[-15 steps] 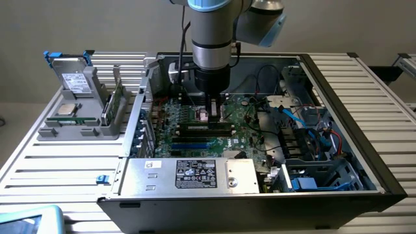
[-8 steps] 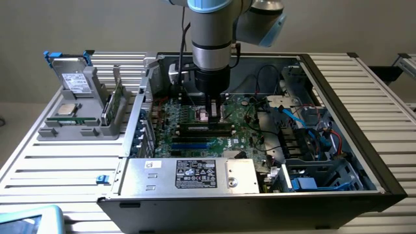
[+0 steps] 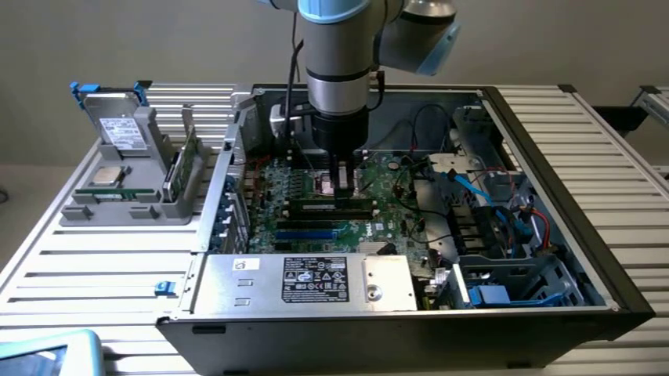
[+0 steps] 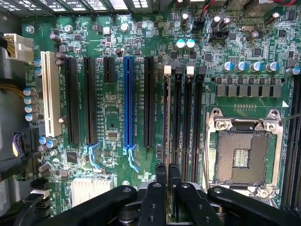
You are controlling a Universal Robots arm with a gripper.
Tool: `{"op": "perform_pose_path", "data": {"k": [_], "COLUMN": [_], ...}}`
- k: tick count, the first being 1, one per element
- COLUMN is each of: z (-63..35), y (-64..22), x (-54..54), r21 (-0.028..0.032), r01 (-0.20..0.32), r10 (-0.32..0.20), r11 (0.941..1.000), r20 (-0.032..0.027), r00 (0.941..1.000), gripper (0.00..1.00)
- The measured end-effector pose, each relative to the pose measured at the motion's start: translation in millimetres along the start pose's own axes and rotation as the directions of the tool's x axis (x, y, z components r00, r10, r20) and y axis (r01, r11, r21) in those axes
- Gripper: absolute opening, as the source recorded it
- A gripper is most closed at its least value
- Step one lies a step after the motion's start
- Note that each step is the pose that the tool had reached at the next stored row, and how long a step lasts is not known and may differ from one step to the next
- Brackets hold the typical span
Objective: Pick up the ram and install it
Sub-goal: 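Insert the ram into the slot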
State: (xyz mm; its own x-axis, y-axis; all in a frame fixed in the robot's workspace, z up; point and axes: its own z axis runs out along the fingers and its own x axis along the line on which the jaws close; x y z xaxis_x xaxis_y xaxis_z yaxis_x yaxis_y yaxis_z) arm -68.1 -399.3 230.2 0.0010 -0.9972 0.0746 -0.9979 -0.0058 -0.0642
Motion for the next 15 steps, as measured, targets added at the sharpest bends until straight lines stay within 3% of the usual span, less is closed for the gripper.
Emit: {"op": "perform_pose_path", "data": {"k": [15], "z": [-0.5], "y": [0.0], "x": [0.4], "r21": [0.0010], "r01": [0.000], "r10": [0.000], "r11": [1.0000], "r20": [0.0001], "r00": [1.0000], "gripper": [0.14]}}
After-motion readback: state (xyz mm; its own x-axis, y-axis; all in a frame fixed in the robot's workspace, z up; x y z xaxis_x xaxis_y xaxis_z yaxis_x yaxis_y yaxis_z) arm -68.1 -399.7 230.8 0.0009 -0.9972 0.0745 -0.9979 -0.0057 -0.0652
